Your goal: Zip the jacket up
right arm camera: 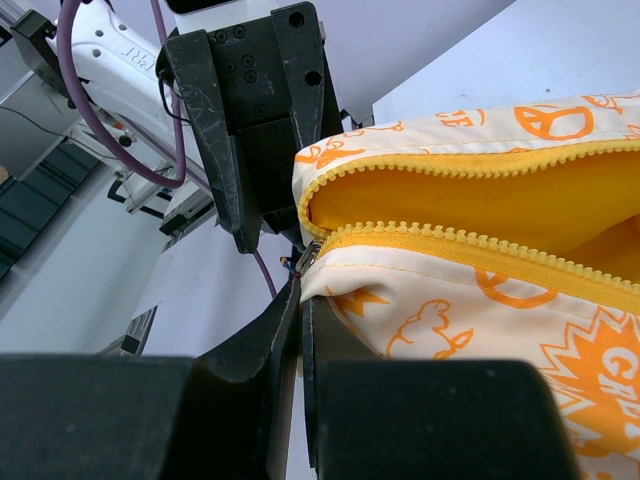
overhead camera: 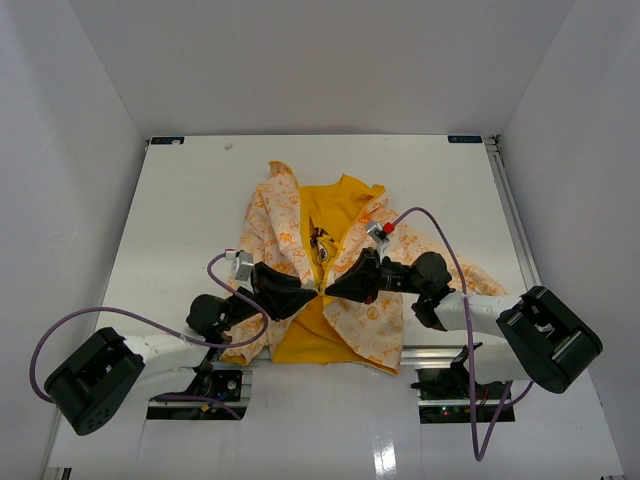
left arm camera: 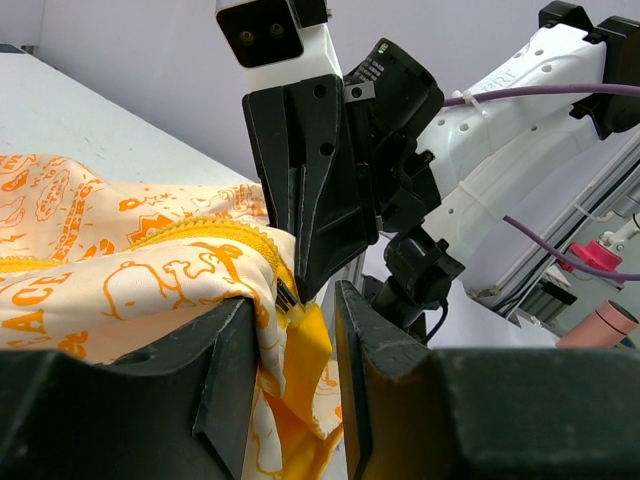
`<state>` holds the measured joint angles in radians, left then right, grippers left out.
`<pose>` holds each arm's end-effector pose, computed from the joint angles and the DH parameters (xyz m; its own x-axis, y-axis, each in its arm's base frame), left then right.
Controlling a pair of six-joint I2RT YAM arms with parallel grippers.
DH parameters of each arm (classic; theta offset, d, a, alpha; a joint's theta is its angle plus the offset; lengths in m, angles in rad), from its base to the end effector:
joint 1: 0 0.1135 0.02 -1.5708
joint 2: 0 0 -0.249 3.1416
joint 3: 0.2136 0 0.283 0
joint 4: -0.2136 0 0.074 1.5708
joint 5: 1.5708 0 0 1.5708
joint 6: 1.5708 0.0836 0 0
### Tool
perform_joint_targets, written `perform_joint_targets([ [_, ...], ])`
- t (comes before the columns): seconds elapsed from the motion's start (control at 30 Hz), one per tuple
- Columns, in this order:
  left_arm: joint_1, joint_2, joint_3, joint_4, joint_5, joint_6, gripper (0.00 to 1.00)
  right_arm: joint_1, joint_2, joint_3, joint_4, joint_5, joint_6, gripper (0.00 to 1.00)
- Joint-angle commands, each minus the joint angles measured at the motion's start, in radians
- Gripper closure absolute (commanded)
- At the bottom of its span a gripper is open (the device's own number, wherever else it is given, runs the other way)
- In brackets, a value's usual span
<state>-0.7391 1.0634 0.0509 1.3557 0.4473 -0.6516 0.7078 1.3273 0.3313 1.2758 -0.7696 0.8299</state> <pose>0.1508 -0.1864 0.1786 -0.3531 -0.4180 -0.8370 0.8731 0.1742 -0.4554 0.1821 0.2324 0.1927 -0.5779 0.2030 -0.7905 -0.8130 -0.0577 0.5795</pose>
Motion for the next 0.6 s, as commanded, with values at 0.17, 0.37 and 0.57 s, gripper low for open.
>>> perform_joint_targets([
  [0.17,-0.006,0.046,-0.021,0.464,0.040,-0.024,0.56,-0.004,-0.005,0.009,0.559,0.009,-0.008,0.92],
  [0.37,-0.006,0.064,-0.019,0.465,0.066,-0.008,0.75,-0.004,-0.007,0.006,0.562,0.006,-0.005,0.92],
  [0.57,-0.006,0.040,-0.031,0.465,0.065,0.022,1.00,-0.004,-0.007,0.003,0.562,0.000,-0.005,0.92],
])
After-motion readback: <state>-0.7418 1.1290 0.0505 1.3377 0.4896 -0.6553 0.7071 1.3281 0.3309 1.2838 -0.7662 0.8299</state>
